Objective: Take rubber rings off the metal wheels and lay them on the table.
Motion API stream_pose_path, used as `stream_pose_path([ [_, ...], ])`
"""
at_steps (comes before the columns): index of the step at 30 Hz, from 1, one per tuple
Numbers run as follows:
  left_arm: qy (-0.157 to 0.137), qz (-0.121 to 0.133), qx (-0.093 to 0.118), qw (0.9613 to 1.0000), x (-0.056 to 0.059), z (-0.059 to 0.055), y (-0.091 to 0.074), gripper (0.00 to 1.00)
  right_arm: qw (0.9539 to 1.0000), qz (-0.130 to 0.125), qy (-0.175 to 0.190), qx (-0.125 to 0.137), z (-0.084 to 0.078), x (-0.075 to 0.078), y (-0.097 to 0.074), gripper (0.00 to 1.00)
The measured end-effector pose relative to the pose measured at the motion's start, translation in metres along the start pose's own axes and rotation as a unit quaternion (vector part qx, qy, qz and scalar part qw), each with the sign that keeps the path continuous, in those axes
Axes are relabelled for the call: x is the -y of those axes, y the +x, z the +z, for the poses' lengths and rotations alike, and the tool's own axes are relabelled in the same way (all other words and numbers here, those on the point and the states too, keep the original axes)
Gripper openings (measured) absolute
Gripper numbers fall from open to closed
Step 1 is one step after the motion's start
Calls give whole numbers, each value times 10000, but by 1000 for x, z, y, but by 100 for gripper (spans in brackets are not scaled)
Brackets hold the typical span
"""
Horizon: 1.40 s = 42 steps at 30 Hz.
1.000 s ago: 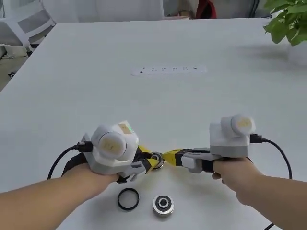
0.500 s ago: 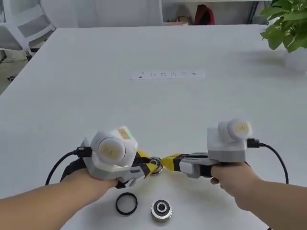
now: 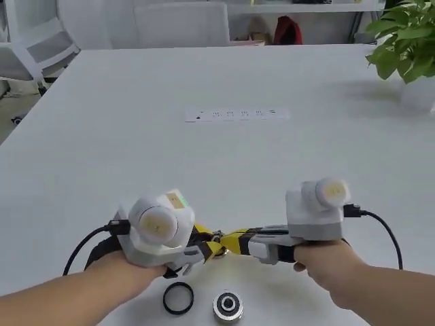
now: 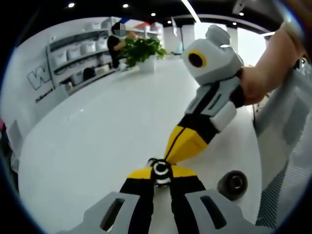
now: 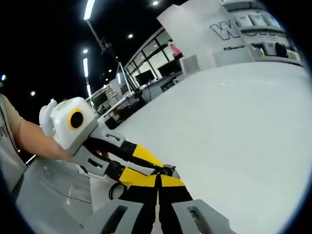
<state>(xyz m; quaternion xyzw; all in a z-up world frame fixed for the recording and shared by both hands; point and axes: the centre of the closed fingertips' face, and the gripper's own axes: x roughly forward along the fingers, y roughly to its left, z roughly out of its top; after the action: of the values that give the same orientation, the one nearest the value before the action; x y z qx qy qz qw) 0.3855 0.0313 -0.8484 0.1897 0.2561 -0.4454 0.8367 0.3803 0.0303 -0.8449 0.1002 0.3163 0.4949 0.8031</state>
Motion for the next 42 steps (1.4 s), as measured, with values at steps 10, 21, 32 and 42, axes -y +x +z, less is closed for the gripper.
stream_pose_path([
  [10,-85,34,44,9999,0,1,0,12,9999,78,130,-34,-2,-2,-3,0],
  [21,-370,-131,57,9992,-1,2,0,15,9999,-90,123,15,2,2,-4,0],
  [32,-352,-165,239,9990,3,13,-13,24,9998,-111,76,148,12,-2,-8,0],
  [42,-393,-138,490,9979,0,25,-35,32,9994,-85,85,316,24,-8,-11,0],
])
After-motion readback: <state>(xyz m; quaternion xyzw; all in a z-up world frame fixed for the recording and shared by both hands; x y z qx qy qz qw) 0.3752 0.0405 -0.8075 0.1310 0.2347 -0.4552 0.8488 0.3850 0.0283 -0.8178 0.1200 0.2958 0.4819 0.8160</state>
